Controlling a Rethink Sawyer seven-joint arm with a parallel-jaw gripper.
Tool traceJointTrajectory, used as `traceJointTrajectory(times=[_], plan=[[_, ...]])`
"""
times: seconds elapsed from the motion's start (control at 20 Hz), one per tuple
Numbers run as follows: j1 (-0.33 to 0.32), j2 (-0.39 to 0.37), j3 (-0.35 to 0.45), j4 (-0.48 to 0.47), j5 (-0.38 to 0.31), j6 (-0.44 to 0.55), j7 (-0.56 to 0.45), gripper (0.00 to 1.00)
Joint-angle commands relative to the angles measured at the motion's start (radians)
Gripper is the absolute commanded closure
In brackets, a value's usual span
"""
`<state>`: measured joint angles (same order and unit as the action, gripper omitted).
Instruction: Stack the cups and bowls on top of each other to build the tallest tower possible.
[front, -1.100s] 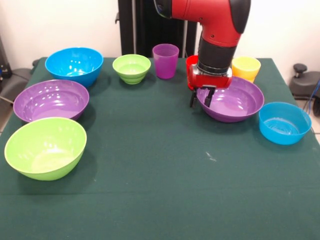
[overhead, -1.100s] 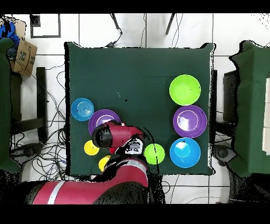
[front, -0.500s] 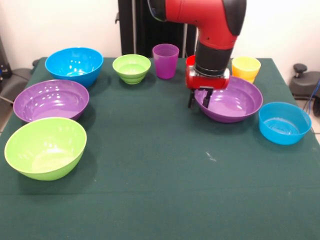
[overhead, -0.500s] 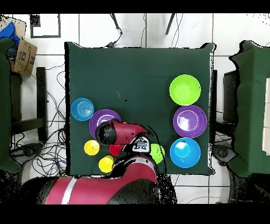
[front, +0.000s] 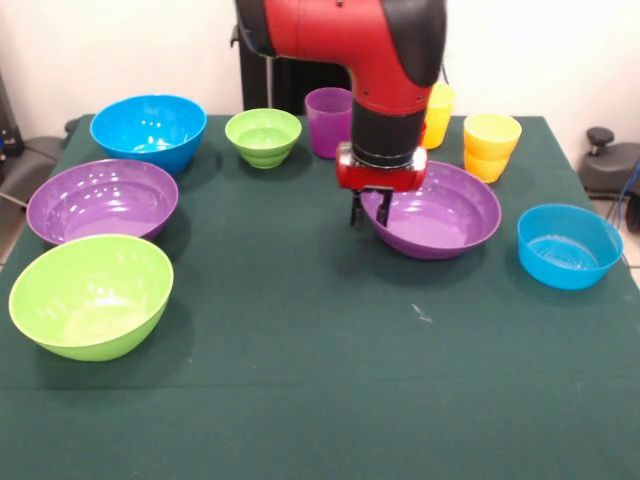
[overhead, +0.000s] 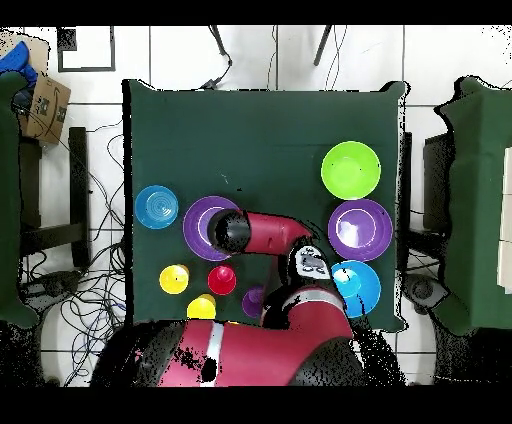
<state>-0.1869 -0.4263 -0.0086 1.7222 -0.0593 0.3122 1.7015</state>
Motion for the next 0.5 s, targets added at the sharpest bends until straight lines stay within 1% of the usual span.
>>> traceJointTrajectory(times=[0.05,0.35,0.5], plan=[[-0.053,0.011,0.146,-0.139,-0.093,0.116,-0.124,1.00],[-0.079,0.021,0.174,-0.195,-0.132,0.159,-0.133,1.00],[-0.108,0.052,0.200,-0.241,-0.163,0.156,-0.163,1.00]])
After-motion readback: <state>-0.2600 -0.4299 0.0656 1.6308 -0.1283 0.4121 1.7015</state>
